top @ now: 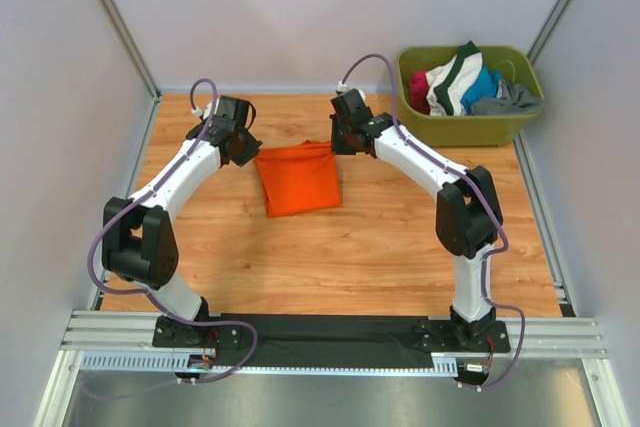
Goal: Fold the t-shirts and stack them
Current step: Fold the tshirt
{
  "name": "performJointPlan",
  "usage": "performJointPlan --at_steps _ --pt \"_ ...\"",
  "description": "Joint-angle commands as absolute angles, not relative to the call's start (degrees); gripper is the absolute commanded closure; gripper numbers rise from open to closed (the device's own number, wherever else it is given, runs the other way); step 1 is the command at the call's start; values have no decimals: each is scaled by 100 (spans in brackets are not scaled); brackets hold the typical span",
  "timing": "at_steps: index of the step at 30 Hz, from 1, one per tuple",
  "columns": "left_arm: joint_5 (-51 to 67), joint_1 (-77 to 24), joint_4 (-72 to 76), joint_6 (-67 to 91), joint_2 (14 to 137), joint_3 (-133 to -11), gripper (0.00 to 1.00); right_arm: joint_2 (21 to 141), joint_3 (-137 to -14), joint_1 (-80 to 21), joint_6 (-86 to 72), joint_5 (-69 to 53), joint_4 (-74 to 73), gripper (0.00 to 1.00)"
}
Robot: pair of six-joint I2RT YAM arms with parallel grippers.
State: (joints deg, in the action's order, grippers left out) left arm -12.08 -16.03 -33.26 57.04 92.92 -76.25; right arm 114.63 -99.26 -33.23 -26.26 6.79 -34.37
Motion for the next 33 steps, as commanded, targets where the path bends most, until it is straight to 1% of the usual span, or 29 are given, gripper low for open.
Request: performJointPlan --at_steps 1,7,13,16,17,18,19,20,21,22,24,25,26,27,28,29,31,32,33 --pt "-1371 -1521 -3314 5651 9474 -7646 100 11653 -10317 -3234 -2347 1019 -3506 100" --pt "-1590 -1503 -3305 5590 10124 -8111 100 12181 -10590 -3147 -2268 1002 -3419 100" --pt "-1564 -1371 -3313 5686 10713 -8428 100 12831 -11293 -2945 -2224 791 -3436 100" --pt "-1582 -1345 -3279 5704 10863 -8552 100 13016 -11487 -2892 -2092 634 -3297 95" --pt "-1591 -1336 -3226 5678 10881 -8578 100 13069 -11531 -2892 -2031 598 -3244 90" --pt "-1617 -1327 -3234 5678 10942 -8622 98 13095 -11618 -2883 -2022 545 -3191 87" --pt "-1626 -1301 -3243 5652 10968 -8735 96 13131 -11689 -2883 -2013 510 -3190 81" --pt "-1626 -1292 -3278 5651 10995 -8815 92 13157 -11776 -2874 -1995 458 -3217 66" --pt "-1617 -1266 -3383 5617 11047 -8876 79 13218 -11882 -2865 -1978 422 -3356 58" --pt "-1600 -1248 -3419 5590 11048 -8999 70 13236 -12092 -2865 -1960 361 -3436 45" --pt "-1556 -1213 -3524 5485 10943 -9079 53 13184 -12286 -2856 -1916 334 -3682 41" --pt "-1521 -1204 -3498 5423 10864 -9079 48 13131 -12392 -2848 -1942 325 -3761 39" --pt "-1399 -1204 -3463 5327 10741 -9062 43 13053 -12393 -2848 -1960 299 -3805 39" --pt "-1276 -1204 -3332 5213 10488 -9044 29 12843 -12366 -2848 -1986 247 -3823 36" --pt "-1144 -1204 -3305 5020 10355 -9000 24 12710 -12305 -2839 -2091 107 -3797 31" --pt "-821 -1204 -3165 4932 10066 -8948 19 12457 -12148 -2830 -2196 88 -3727 29" --pt "-371 -1222 -2797 4738 9714 -8520 17 12209 -11850 -2804 -2660 -560 -3517 27" --pt "144 -1239 -2160 4729 9538 -8282 17 11973 -11447 -2752 -2889 -832 -3098 27" --pt "410 -1265 -1797 4763 9240 -8018 17 11884 -11191 -2725 -3100 -1087 -2824 27"
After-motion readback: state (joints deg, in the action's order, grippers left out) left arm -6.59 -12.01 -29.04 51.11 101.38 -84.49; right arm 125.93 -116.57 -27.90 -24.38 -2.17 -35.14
